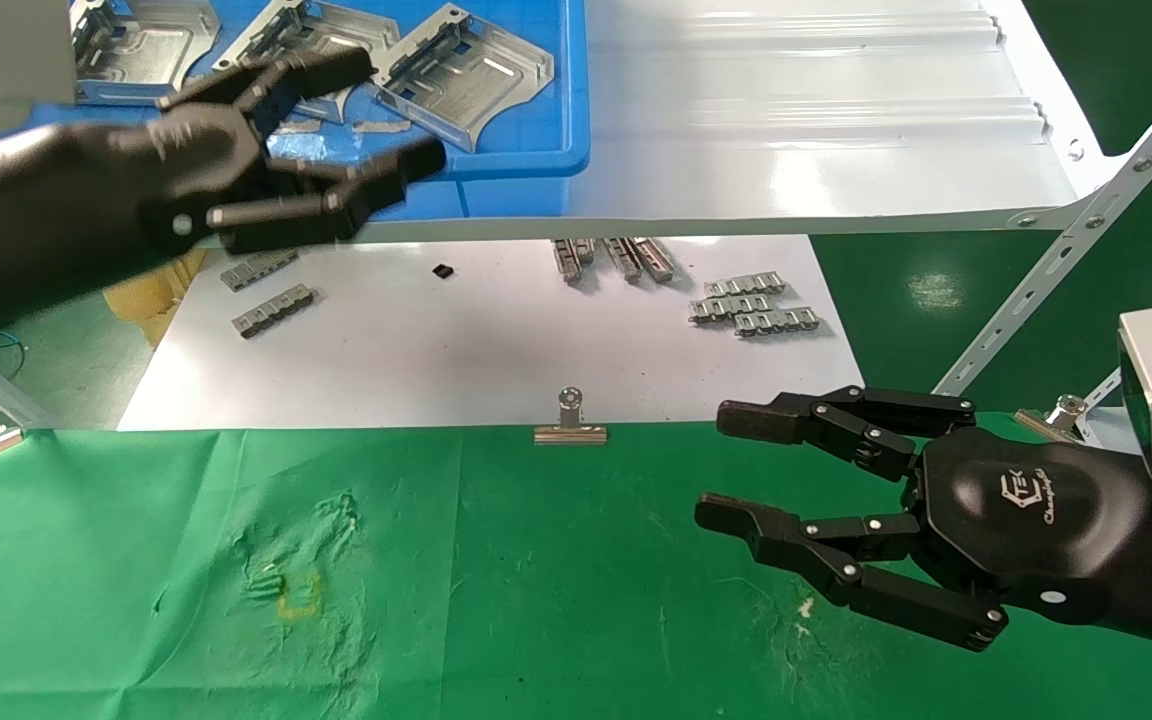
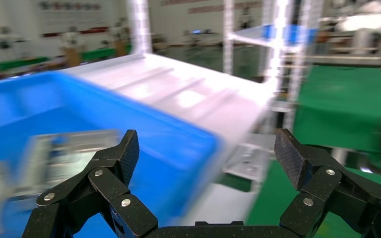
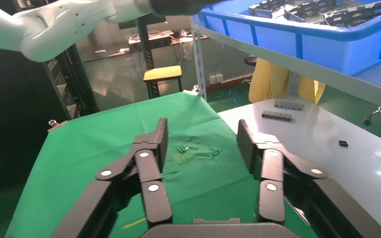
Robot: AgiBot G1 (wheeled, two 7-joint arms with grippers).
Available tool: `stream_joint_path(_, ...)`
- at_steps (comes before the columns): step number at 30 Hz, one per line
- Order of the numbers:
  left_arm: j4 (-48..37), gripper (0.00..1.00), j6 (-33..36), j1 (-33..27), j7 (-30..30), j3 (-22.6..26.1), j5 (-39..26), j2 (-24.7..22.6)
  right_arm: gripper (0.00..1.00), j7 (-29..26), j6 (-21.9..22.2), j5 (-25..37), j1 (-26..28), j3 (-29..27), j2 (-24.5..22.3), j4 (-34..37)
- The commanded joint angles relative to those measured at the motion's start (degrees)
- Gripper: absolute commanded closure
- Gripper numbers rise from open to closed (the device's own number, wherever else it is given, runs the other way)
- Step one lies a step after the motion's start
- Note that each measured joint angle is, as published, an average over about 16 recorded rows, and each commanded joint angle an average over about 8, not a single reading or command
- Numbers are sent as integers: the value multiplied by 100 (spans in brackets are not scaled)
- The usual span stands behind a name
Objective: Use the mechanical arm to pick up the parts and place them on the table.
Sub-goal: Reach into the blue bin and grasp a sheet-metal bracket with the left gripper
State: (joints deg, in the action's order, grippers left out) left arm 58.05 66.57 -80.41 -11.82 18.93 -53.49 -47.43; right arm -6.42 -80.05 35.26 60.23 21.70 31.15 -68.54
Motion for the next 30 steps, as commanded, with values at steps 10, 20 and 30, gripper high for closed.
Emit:
stream_joint_path(10, -1843, 0, -540, -1652, -165, 611, -1260, -525, 100, 0, 0, 0, 0, 0, 0, 0)
stream_joint_path(20, -3731, 0, -674, -3011, 164, 1061, -2105, -1012, 100, 0, 0, 0, 0, 0, 0, 0)
stream_joint_path(30, -4973, 55, -924, -3700, 439, 1309, -2533, -1373, 100, 0, 0, 0, 0, 0, 0, 0)
